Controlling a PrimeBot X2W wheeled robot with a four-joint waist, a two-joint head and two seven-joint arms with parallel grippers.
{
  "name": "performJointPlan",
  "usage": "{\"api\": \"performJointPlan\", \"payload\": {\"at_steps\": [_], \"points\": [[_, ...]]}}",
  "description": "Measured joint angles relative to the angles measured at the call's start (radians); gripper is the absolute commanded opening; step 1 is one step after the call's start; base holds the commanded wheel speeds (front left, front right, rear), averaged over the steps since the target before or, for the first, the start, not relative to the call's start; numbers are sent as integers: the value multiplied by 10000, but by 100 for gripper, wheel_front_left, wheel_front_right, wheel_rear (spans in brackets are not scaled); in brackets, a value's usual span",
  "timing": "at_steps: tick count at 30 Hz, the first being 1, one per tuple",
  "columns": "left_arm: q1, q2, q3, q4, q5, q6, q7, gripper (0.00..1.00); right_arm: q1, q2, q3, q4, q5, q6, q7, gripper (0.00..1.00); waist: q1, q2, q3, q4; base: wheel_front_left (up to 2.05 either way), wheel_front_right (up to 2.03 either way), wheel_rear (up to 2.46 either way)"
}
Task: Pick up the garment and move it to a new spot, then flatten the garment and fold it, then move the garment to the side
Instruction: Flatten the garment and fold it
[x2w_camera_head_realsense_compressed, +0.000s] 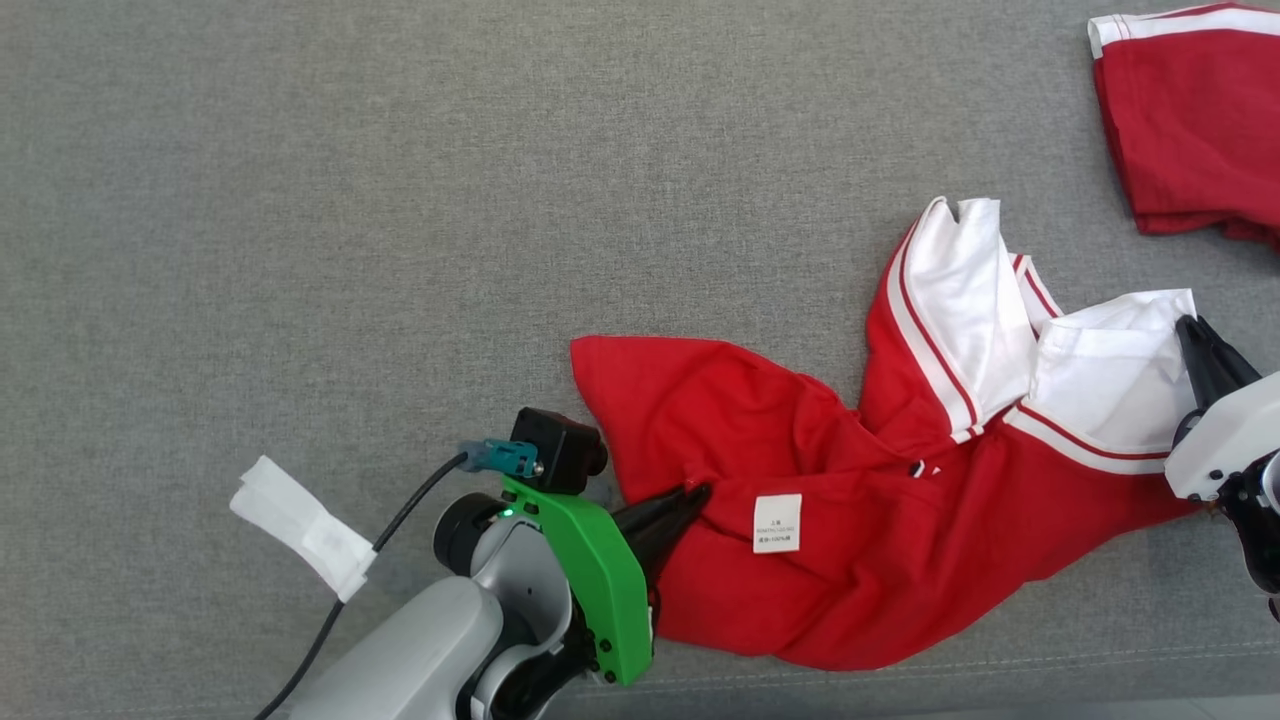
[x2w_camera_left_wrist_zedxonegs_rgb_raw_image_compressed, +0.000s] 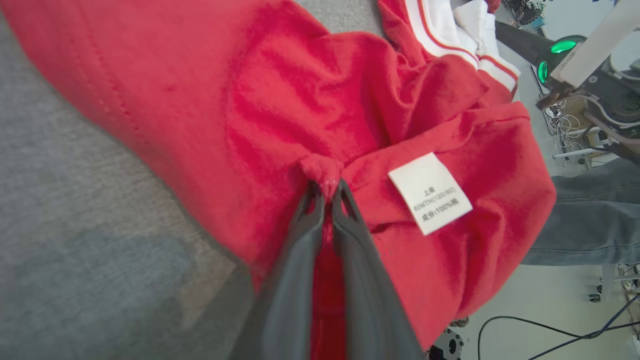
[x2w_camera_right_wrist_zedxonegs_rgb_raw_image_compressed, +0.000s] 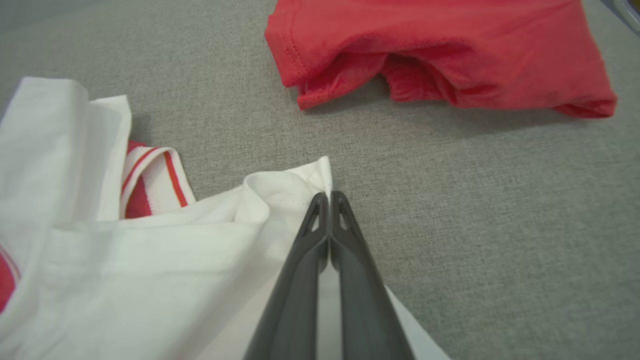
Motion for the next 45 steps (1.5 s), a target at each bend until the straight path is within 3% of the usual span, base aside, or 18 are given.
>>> {"api": "performJointPlan", "payload": {"at_steps": [6, 15, 21, 28, 35, 42, 45], "points": [[-6, -98, 35, -128, -77, -244, -184, 0, 14, 6, -23, 92, -2, 0, -46, 0, -1, 0, -161, 129, 0, 0, 0], [-7, 144, 1024, -1590, -522, -339, -859, 0, 34, -134, -453, -309, -6, 0, -564, 0, 0, 0, -647, 390, 0, 0, 0], [-55, 991, 2251, -2449, -525, -311, -1187, 0, -661, -506, -949, -1427, -88, 125, -1185, 0, 0, 0, -1132, 601, 0, 0, 0], [-803, 2531, 3946, -2767, -525, 211, -1143, 0, -2148, -721, -1406, -2890, 276, 629, -1335, 0, -1, 0, -1823, 774, 0, 0, 0], [-813, 2909, 4798, -3960, -1434, 255, -930, 0, -2315, -617, -1864, -4092, 1455, 957, -1321, 0, -1, 0, -2591, 767, 0, 0, 0], [-280, 3923, 5916, -5530, -2284, 577, -433, 0, -1962, -872, -2437, -5595, 2144, 941, -851, 0, -1, 0, -3135, 520, 0, 0, 0], [-223, 4282, 6433, -6220, -2637, 784, -48, 0, -1811, -1129, -2901, -6460, 2594, 767, -479, 0, 0, 0, -3228, 288, 0, 0, 0]]}}
